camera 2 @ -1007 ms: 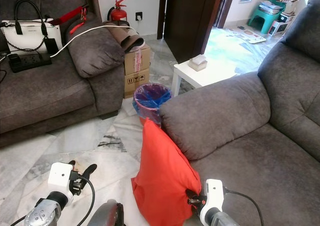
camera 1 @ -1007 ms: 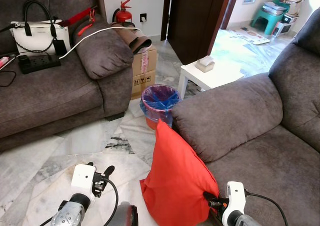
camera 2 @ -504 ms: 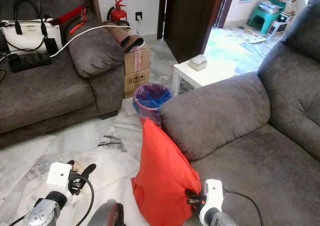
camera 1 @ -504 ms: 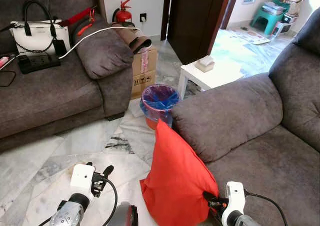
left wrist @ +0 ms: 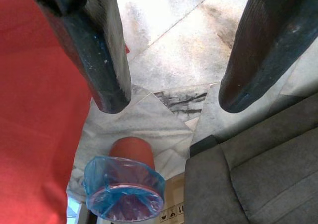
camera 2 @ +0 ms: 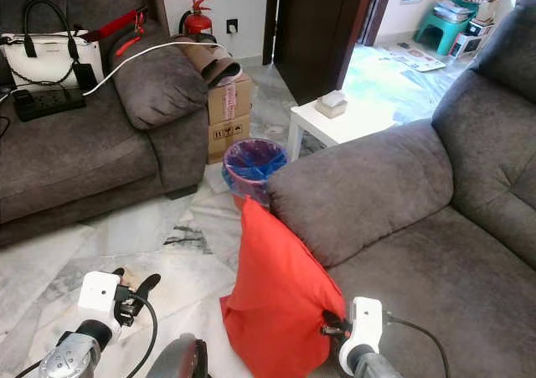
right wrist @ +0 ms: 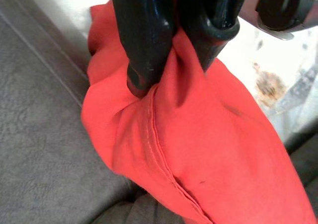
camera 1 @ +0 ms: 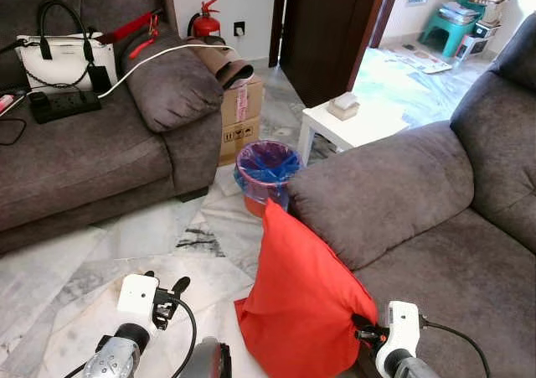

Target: Move the pillow to the sofa from floor

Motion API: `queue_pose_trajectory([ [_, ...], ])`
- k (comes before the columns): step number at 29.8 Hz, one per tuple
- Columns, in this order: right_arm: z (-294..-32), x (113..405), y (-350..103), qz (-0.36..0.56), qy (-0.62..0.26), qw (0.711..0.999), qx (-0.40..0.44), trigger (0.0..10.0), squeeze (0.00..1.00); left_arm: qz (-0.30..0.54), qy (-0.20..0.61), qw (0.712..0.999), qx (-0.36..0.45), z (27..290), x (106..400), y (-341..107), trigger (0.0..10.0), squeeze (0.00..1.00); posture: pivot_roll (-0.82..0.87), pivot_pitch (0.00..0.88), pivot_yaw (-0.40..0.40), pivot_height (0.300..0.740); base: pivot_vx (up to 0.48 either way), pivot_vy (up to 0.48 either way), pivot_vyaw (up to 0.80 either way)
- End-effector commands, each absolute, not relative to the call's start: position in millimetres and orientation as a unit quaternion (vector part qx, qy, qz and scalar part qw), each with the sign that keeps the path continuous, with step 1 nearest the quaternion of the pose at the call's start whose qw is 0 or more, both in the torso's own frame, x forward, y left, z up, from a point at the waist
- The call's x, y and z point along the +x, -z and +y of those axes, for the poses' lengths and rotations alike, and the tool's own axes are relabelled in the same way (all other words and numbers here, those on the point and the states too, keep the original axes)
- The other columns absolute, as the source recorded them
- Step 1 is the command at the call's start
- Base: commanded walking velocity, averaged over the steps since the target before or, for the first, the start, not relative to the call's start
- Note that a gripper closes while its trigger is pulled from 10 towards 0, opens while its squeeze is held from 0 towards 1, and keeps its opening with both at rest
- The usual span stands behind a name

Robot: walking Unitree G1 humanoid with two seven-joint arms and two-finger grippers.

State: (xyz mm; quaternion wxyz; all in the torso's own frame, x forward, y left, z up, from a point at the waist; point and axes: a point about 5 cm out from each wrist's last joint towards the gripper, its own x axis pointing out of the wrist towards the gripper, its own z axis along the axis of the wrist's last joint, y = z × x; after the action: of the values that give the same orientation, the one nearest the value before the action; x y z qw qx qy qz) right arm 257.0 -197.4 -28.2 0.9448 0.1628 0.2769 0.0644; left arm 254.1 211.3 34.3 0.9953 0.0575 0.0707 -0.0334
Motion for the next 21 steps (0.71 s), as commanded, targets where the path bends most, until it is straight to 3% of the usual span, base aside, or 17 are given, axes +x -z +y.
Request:
queue_pose_trajectory([
  [1,-200.4,260.4,23.2,0.253,-0.059,0.95,0.172,10.0,0.0,0.074,0.036,0.995,0.062,210.4,253.4,-34.3,10.0,0.0,0.24,0.129,-0.051,0.651,0.0,0.0,0.0],
  [14,-202.2,260.5,22.8,0.251,-0.056,0.95,0.177,10.0,0.0,0.075,0.036,0.995,0.062,210.8,253.0,-33.9,10.0,0.0,0.24,0.121,-0.045,0.74,0.0,0.0,0.0],
  [21,-199.2,258.3,24.7,0.256,-0.069,0.948,0.175,10.0,0.0,0.075,0.039,0.994,0.063,210.4,254.1,-34.3,10.0,0.0,0.24,0.11,-0.04,0.74,0.0,0.0,0.0],
])
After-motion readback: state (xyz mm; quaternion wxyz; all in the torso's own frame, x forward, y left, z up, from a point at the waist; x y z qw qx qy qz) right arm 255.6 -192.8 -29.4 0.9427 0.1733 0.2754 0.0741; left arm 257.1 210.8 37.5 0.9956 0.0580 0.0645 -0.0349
